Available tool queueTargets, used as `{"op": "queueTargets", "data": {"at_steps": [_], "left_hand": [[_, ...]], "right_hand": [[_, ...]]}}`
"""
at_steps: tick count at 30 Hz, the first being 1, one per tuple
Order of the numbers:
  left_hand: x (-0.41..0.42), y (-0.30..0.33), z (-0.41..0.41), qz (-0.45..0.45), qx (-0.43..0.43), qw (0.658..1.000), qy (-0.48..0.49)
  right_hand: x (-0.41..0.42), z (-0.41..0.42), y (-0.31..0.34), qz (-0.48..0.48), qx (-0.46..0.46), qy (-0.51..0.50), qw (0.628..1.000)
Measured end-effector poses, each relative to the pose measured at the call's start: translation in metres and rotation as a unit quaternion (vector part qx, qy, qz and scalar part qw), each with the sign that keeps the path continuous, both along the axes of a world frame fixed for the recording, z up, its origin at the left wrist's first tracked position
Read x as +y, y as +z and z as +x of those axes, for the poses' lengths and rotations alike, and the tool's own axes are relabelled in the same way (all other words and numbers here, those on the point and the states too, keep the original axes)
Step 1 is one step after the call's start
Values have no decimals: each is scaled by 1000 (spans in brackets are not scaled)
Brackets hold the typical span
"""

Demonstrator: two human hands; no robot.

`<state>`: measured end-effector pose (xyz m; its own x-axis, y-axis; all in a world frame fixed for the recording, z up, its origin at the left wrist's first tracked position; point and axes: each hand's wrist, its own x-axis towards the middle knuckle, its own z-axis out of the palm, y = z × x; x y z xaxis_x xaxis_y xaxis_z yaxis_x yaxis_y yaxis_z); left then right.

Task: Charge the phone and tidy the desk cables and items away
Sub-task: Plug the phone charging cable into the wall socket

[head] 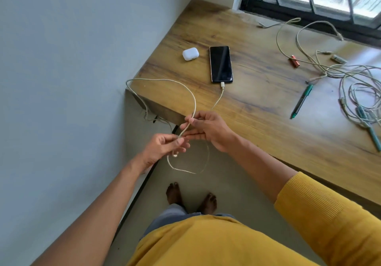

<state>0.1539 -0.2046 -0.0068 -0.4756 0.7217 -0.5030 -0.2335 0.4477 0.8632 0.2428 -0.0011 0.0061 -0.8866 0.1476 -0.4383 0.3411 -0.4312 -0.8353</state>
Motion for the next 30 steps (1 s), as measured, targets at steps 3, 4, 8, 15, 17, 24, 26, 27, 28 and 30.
{"op": "queueTargets", "data": {"at_steps": [3,4,8,15,17,24,26,27,28,30], "left_hand": [[-3,3,4,-46,49,997,-23],[-2,6,4,-51,47,998,-15],[4,21,-1,-15,32,998,52],[31,22,-16,128,-94,944,290],[38,22,-18,150,-125,928,316],[67,22,-7,150,-258,895,331],[74,22,-7,125,-289,899,305],[76,22,-8,104,-295,908,280],[78,23,-12,78,-292,921,244],[76,26,-24,30,-271,952,141]], "right_hand": [[5,-9,9,-52,5,-39,998],[6,-12,10,-66,4,-52,996],[7,-15,9,-50,-18,-50,997],[-1,2,10,51,-48,63,996],[1,4,12,16,-27,41,999],[13,-9,16,4,53,-87,995],[17,-18,19,23,42,-118,992],[20,-22,20,43,35,-129,990],[23,-27,20,67,26,-138,988],[30,-37,18,114,5,-155,981]]}}
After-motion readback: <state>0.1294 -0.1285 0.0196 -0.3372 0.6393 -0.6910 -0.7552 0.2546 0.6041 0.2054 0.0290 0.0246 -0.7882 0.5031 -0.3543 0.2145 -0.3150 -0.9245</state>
